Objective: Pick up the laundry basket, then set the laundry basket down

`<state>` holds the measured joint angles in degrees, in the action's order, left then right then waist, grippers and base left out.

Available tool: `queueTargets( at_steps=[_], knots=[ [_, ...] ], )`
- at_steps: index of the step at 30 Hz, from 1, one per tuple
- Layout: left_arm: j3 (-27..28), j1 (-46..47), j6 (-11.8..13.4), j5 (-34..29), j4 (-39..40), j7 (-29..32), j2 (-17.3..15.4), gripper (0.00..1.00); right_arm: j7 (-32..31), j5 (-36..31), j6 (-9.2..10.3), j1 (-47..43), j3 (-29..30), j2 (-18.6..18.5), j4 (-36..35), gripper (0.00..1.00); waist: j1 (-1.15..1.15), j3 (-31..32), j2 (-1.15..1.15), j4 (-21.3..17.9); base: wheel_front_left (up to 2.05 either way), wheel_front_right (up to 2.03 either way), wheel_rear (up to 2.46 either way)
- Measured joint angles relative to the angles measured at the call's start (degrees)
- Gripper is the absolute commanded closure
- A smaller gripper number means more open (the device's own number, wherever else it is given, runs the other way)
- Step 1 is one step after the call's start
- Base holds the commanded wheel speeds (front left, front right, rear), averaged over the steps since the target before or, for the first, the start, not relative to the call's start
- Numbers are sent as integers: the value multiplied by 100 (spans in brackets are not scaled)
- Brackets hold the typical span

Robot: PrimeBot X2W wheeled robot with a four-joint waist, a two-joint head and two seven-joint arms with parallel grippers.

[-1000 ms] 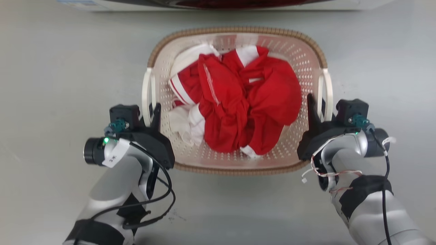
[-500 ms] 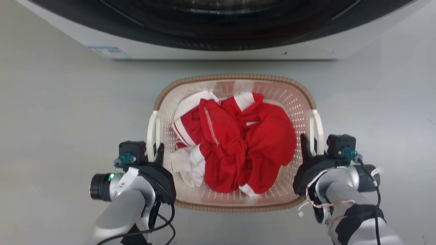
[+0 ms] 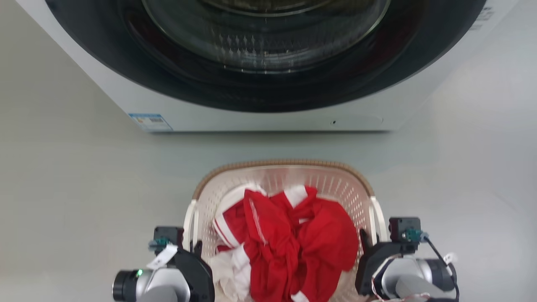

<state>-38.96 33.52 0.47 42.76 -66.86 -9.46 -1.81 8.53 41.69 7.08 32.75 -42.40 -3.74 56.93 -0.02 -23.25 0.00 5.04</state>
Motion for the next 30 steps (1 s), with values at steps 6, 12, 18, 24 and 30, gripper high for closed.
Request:
queueTargets(
  at_steps=[6,12,18,24,30],
  knots=[
    [-144,-434,-48,64,-98,214,0,100,-280,349,7,-442,-282,2,7,100,0,517,0,-42,0,0,0],
    [-269,-818,-96,179,-164,411,-12,100,-517,683,55,-842,-573,-2,-63,100,0,1038,0,-69,0,0,0],
    [-411,-1231,-99,285,-216,569,-40,100,-717,988,82,-1223,-843,-8,-142,100,0,1556,0,-83,0,0,0],
    [-450,-1473,-101,308,-264,638,-45,100,-808,1241,108,-1460,-1036,-23,-241,100,0,2003,0,-89,0,0,0],
    [-458,-1482,-99,350,-264,688,-56,100,-853,1395,132,-1458,-1124,-26,-247,100,1,2253,0,-102,0,0,0]
  ],
)
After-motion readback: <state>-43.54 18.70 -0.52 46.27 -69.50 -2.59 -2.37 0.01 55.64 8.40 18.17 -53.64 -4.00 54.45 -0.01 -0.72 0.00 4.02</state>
